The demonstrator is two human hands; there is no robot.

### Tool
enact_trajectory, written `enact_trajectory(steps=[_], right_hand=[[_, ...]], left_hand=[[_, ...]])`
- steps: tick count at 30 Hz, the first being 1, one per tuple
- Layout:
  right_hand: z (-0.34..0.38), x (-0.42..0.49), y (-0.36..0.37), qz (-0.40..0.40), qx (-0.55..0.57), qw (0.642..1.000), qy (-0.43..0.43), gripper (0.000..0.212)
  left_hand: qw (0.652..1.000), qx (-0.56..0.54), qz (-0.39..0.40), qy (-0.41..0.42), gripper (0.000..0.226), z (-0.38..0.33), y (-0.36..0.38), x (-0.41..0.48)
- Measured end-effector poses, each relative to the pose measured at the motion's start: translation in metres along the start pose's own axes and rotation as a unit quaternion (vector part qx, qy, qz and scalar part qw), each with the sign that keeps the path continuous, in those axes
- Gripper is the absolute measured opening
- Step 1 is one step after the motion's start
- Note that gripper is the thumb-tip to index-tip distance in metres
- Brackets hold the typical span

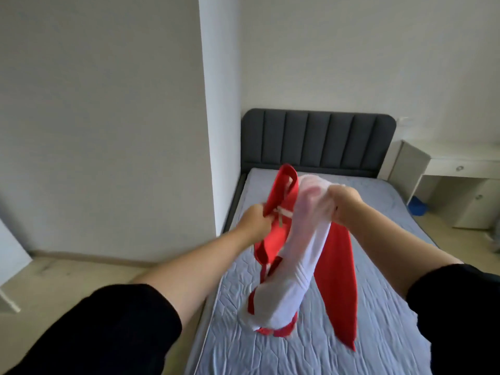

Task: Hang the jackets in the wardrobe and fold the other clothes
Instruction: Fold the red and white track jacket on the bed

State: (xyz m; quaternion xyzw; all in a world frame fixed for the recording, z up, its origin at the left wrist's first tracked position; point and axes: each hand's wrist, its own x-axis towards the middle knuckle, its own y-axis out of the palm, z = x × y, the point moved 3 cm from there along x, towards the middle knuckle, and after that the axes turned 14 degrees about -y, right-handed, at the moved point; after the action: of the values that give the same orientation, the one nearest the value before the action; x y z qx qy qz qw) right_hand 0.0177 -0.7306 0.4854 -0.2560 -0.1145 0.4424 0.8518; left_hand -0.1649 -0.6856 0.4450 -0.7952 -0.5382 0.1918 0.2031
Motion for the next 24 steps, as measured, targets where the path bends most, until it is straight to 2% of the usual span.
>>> enact_trajectory(steps=[2, 4, 5, 6, 8, 10, 12, 15, 16, 17, 18, 20, 22, 23, 24], right_hand=[[-0.007, -0.008, 0.003, 0.101, -0.082, 0.991, -0.031, 0.029], [-0.006, -0.017, 0.005, 0.145, -0.096, 0.984, -0.034, 0.021], [-0.001, -0.019, 0.004, 0.134, -0.071, 0.988, -0.034, 0.019], [0.006, -0.020, 0.004, 0.122, -0.044, 0.989, -0.067, 0.022], [0.021, -0.026, 0.005, 0.127, 0.016, 0.975, -0.182, 0.046], [0.033, -0.038, 0.011, 0.178, 0.015, 0.949, -0.259, 0.062], [0.036, -0.048, 0.021, 0.250, -0.006, 0.936, -0.250, 0.061], [0.033, -0.057, 0.036, 0.339, 0.007, 0.919, -0.201, 0.039], [0.032, -0.058, 0.041, 0.346, 0.027, 0.919, -0.187, 0.034], [0.031, -0.057, 0.046, 0.329, 0.062, 0.926, -0.175, 0.031], [0.031, -0.056, 0.050, 0.280, 0.093, 0.939, -0.176, 0.030], [0.037, -0.052, 0.053, 0.131, 0.136, 0.962, -0.196, 0.023], [0.048, -0.048, 0.056, 0.045, 0.190, 0.961, -0.197, 0.016], [0.054, -0.047, 0.057, 0.028, 0.219, 0.955, -0.197, 0.015], [0.060, -0.046, 0.058, 0.019, 0.242, 0.949, -0.198, 0.014]], left_hand=[[1.000, 0.014, -0.001, 0.026, 0.015, -0.023, -0.025, 0.005], [0.996, 0.067, 0.014, 0.051, 0.015, -0.045, -0.044, 0.010], [0.991, 0.107, 0.025, 0.072, 0.018, -0.053, -0.052, 0.012], [0.985, 0.140, 0.041, 0.096, 0.022, -0.059, -0.058, 0.013], [0.965, 0.213, 0.083, 0.130, 0.025, -0.066, -0.063, 0.009], [0.946, 0.261, 0.117, 0.153, 0.030, -0.067, -0.063, 0.006], [0.940, 0.262, 0.134, 0.172, 0.031, -0.068, -0.066, 0.004], [0.948, 0.213, 0.151, 0.181, 0.027, -0.065, -0.079, 0.001], [0.951, 0.199, 0.158, 0.177, 0.028, -0.061, -0.086, 0.002], [0.953, 0.191, 0.165, 0.169, 0.030, -0.057, -0.094, 0.002], [0.955, 0.183, 0.172, 0.160, 0.030, -0.053, -0.102, 0.003], [0.965, 0.149, 0.168, 0.133, 0.026, -0.045, -0.120, 0.004], [0.987, 0.028, 0.132, 0.087, 0.017, -0.030, -0.142, 0.009], [0.988, -0.062, 0.129, 0.050, 0.019, -0.018, -0.151, 0.012], [0.975, -0.159, 0.154, 0.012, 0.028, -0.003, -0.157, 0.013]])
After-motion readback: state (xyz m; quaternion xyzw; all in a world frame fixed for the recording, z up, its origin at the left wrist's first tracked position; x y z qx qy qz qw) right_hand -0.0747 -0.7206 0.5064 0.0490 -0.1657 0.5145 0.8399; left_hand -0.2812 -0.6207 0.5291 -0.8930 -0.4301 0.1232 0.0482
